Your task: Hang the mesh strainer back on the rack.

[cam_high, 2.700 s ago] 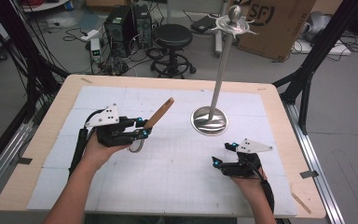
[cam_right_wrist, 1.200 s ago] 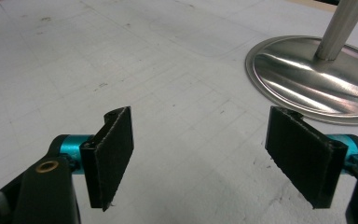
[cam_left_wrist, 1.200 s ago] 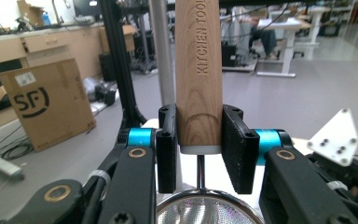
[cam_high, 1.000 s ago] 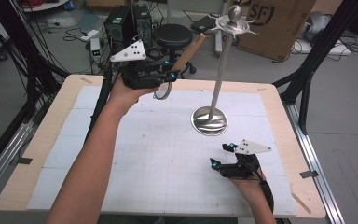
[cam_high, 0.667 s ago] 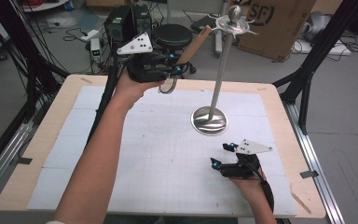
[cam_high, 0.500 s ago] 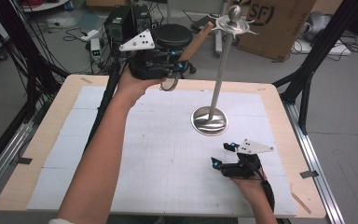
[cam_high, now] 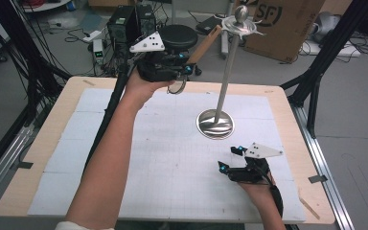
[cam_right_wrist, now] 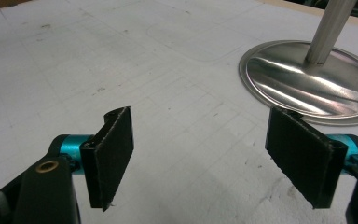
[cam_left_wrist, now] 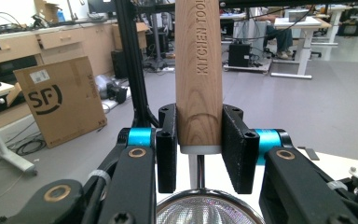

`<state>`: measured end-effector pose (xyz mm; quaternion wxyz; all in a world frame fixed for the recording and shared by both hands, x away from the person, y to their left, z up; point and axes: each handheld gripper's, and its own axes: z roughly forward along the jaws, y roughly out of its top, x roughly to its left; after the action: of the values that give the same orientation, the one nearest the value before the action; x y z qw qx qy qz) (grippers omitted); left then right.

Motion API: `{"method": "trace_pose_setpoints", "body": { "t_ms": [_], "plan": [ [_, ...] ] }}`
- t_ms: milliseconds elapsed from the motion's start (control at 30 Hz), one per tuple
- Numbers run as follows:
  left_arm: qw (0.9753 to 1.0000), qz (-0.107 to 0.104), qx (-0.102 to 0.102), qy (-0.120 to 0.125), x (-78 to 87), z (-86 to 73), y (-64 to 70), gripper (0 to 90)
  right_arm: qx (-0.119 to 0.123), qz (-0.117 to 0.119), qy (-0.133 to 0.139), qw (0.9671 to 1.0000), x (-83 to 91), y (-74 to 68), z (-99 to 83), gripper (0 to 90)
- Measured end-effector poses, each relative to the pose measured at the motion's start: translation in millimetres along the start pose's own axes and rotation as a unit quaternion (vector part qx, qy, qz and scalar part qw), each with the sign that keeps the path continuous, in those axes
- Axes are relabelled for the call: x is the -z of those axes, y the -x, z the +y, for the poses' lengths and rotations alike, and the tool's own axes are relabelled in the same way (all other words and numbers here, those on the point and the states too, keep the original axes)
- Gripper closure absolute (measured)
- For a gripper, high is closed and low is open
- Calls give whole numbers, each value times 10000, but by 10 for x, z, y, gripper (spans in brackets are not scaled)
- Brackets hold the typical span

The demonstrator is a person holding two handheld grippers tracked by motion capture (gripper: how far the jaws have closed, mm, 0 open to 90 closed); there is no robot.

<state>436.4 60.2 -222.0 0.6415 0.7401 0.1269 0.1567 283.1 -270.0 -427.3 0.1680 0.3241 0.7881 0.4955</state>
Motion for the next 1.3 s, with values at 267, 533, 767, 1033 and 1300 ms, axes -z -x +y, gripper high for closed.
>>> {"method": "trace_pose_setpoints", "body": {
  "t_ms": [267,533,767,1033,1300],
  "plan": [
    [10000,-8,17,-40,-153,-17,43,689,-9,1,24,10000,8,2,4,227],
    [9999,-33,61,-132,-328,-57,101,689,-33,2,82,10000,28,12,10,227],
    [9997,44,34,-239,-398,-49,120,689,-38,2,112,9999,36,4,12,227],
    [9992,211,87,-318,-385,-54,113,577,-46,2,96,9999,38,9,8,227],
    [9977,362,3,-572,-328,-78,114,491,-33,5,71,10000,29,4,7,227]
  ]
}}
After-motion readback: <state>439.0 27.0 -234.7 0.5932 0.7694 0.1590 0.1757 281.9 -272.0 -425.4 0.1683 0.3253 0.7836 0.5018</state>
